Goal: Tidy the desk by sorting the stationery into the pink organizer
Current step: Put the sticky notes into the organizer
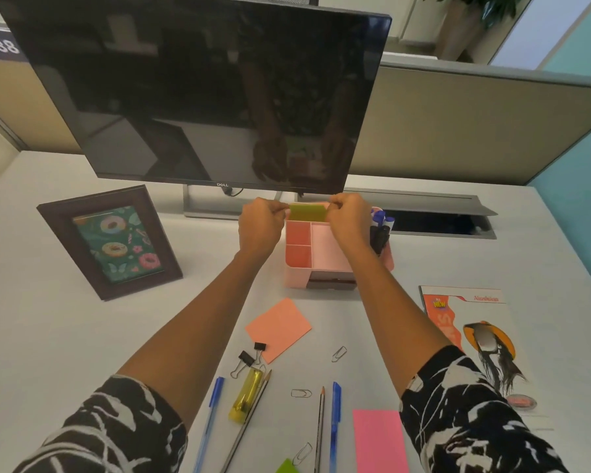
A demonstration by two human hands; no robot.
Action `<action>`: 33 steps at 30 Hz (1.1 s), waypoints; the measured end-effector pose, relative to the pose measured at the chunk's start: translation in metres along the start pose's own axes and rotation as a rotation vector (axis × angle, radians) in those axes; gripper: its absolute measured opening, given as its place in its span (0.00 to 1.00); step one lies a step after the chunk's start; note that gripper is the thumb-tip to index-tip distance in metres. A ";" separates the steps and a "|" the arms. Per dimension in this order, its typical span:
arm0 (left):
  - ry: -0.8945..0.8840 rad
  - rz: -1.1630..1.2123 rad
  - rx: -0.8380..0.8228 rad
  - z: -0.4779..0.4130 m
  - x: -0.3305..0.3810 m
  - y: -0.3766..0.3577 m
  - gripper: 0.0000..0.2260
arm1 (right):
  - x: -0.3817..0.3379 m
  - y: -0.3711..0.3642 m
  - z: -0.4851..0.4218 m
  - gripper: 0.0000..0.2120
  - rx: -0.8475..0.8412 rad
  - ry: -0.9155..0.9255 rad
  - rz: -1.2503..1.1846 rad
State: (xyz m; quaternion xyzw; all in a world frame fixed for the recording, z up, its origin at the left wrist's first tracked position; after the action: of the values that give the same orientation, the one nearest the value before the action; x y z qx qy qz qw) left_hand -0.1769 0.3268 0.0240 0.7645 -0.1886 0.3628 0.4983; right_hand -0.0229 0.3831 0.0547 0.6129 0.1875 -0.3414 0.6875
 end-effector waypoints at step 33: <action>0.038 -0.532 -0.567 0.145 -0.029 -0.021 0.20 | 0.146 -0.018 0.168 0.08 -0.146 -0.203 -0.154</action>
State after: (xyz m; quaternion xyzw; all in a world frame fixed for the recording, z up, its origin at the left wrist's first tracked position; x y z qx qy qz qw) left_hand -0.1298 0.2038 -0.0453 0.6118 -0.0674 0.1685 0.7699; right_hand 0.0392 0.1844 -0.0265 0.5073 0.1878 -0.4387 0.7176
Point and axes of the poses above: each hand's wrist, its own z-axis away from the middle knuckle, its own y-axis out of the back of the hand, x = y × z, the point moved 3 cm from there along -z, towards the middle knuckle, and after that the axes turned 15 degrees about -y, right-handed, at the moved point
